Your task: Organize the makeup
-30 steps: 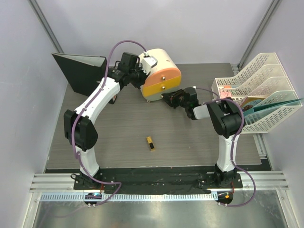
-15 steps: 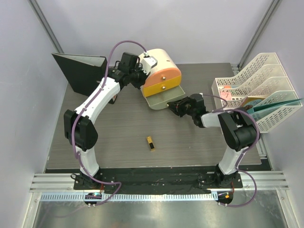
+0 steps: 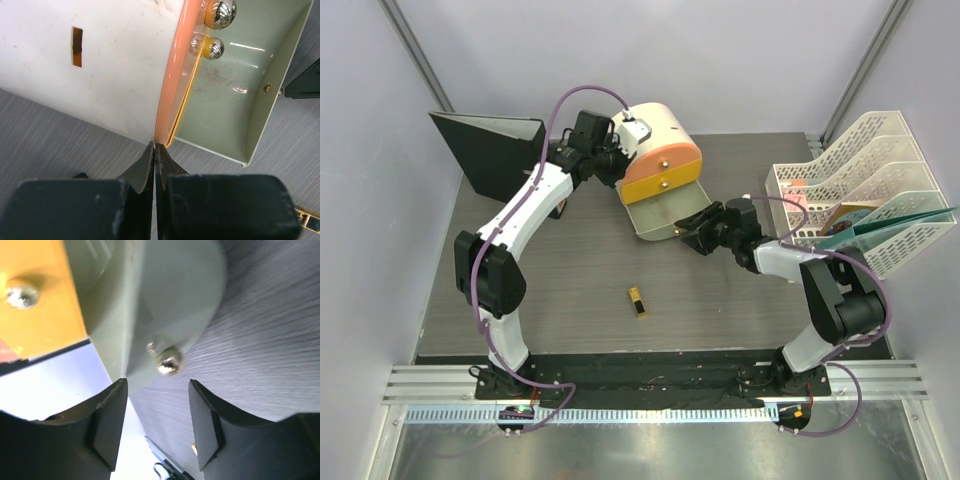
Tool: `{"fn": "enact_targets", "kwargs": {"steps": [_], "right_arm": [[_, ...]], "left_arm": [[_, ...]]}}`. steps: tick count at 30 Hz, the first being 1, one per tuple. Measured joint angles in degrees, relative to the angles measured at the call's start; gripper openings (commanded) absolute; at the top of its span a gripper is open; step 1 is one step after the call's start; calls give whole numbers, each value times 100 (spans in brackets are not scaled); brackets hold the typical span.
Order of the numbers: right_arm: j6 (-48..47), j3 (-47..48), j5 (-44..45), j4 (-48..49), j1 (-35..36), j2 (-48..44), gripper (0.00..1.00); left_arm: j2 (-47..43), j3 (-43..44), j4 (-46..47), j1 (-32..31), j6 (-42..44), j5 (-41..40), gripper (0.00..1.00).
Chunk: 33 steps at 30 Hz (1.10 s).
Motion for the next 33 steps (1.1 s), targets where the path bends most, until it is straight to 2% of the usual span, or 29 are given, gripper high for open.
{"fn": "enact_targets", "kwargs": {"steps": [5, 11, 15, 19, 24, 33], "right_arm": [[-809, 601, -7, -1078, 0, -433, 59], [-2594, 1937, -35, -2846, 219, -562, 66], [-3840, 2796, 188, -4129, 894, -476, 68], [-4706, 3392, 557, -5056, 1947, -170, 70], [-5237, 3593, 942, -5700, 2940, 505, 69], [-5466, 3589, 1403, -5978, 3182, 1215, 69]], "left_arm": [[-2, 0, -24, -2, 0, 2, 0], [-2, 0, -24, 0, -2, 4, 0], [-2, 2, -22, -2, -7, 7, 0], [-7, 2, -22, -2, -44, 35, 0], [-85, 0, -17, 0, -85, 46, 1], [-625, 0, -20, 52, -87, -127, 2]]}}
